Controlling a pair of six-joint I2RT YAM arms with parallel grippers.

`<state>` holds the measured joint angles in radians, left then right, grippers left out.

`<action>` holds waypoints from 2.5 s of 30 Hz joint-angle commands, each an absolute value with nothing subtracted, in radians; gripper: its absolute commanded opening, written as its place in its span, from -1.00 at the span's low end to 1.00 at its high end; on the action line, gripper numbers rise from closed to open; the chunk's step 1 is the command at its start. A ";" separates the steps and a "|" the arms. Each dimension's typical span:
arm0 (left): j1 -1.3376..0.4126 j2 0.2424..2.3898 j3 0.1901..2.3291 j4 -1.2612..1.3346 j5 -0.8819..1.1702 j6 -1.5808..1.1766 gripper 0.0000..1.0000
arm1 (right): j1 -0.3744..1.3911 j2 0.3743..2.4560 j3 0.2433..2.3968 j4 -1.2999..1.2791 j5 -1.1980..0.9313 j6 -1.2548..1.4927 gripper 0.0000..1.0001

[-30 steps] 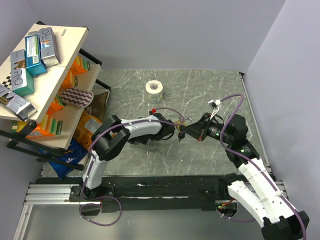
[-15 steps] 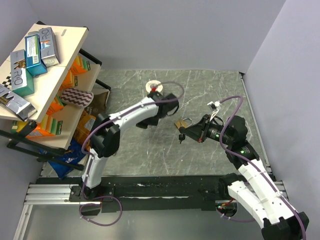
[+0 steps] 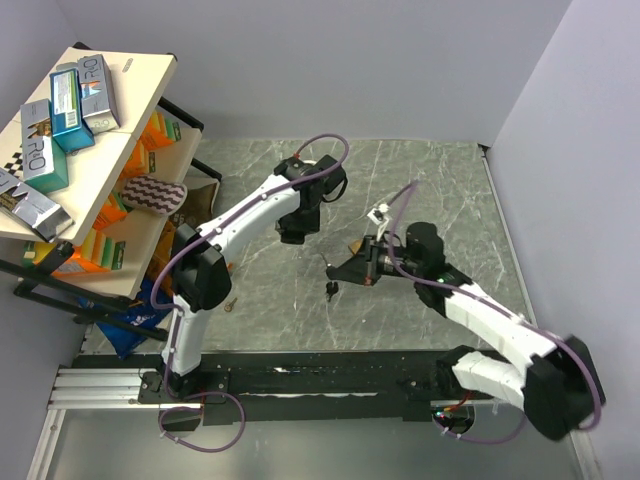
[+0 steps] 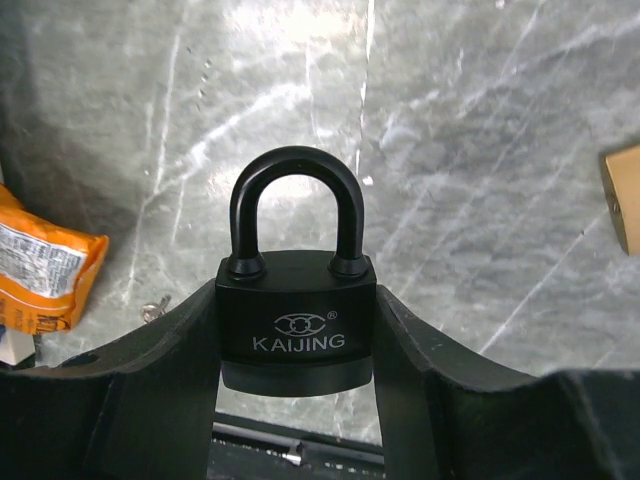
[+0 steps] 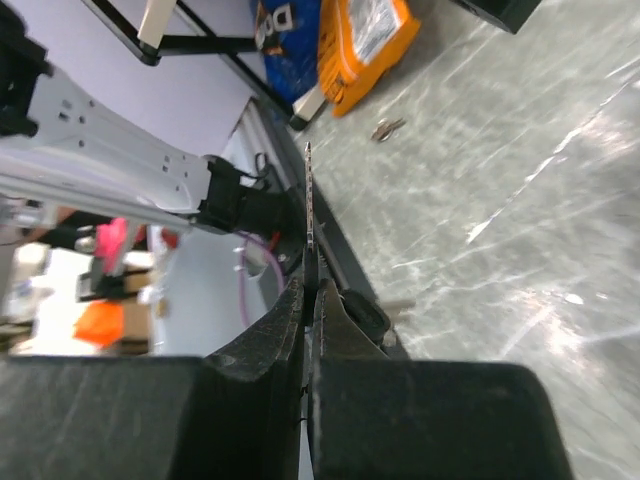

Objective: Unlock with the key

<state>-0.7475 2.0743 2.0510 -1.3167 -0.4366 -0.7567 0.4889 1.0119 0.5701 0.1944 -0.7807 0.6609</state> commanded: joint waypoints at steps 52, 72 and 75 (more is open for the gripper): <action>-0.670 1.845 1.841 -1.163 -0.222 -0.773 -0.98 | 0.626 1.687 0.718 0.813 -0.713 1.097 -1.00; -0.660 1.836 1.835 -1.157 -0.209 -0.778 -0.98 | 0.589 1.654 0.663 0.813 -0.617 1.128 -1.00; -0.655 1.833 1.832 -1.157 -0.206 -0.778 -0.98 | 0.586 1.646 0.658 0.805 -0.603 1.121 -1.00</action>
